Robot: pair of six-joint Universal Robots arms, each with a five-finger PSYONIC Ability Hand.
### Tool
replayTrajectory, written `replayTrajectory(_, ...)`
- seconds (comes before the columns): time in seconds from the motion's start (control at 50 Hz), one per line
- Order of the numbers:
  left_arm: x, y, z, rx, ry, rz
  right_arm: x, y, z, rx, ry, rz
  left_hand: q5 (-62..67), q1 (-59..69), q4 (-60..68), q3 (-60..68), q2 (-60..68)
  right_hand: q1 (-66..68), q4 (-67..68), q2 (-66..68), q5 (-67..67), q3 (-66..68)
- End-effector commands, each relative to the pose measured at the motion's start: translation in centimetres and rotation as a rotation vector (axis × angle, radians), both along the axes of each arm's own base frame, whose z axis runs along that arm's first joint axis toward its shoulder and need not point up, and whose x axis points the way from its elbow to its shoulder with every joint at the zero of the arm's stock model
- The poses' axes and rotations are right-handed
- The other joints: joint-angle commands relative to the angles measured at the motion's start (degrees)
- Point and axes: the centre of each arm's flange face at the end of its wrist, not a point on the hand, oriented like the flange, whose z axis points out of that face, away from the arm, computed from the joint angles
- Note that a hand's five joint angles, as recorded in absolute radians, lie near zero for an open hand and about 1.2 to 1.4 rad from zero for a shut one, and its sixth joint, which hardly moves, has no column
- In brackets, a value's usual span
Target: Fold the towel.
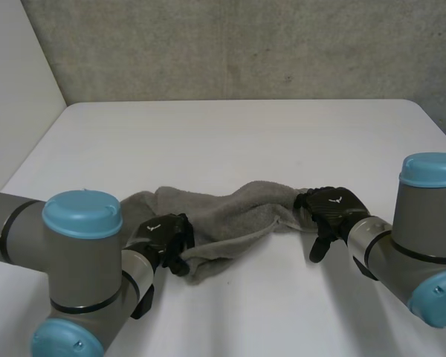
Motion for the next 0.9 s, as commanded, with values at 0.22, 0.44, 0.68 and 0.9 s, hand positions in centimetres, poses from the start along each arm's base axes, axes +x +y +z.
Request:
replayTrajectory(0.22, -1.2, -2.4, 0.1, -0.053, 0.032, 0.013, 2.0, -4.4, -2.1, -0.059, -0.028, 0.002, 31.08, 30.51, 30.87, 30.93, 30.49, 24.06, 22.10, 21.46, 23.07, 22.35)
replayTrajectory(0.44, -1.1, -5.5, 2.7, -0.174, 0.017, 0.025, 4.1, -9.7, 1.1, -0.342, -0.089, 0.015, 31.08, 30.51, 30.87, 30.93, 30.49, 63.79, 61.83, 61.19, 62.80, 62.08)
replayTrajectory(0.68, -1.8, -14.9, 17.8, -0.750, 0.054, 0.084, 5.8, -14.7, 12.5, -0.833, -0.115, -0.004, 31.08, 30.51, 30.87, 30.93, 30.49, 63.79, 61.83, 61.19, 62.80, 62.08)
replayTrajectory(0.9, -1.3, -16.1, 26.6, -1.157, 0.055, 0.152, 4.5, -11.6, 22.7, -1.222, -0.263, -0.059, 31.08, 30.51, 30.87, 30.93, 30.49, 63.79, 61.83, 61.19, 62.80, 62.08)
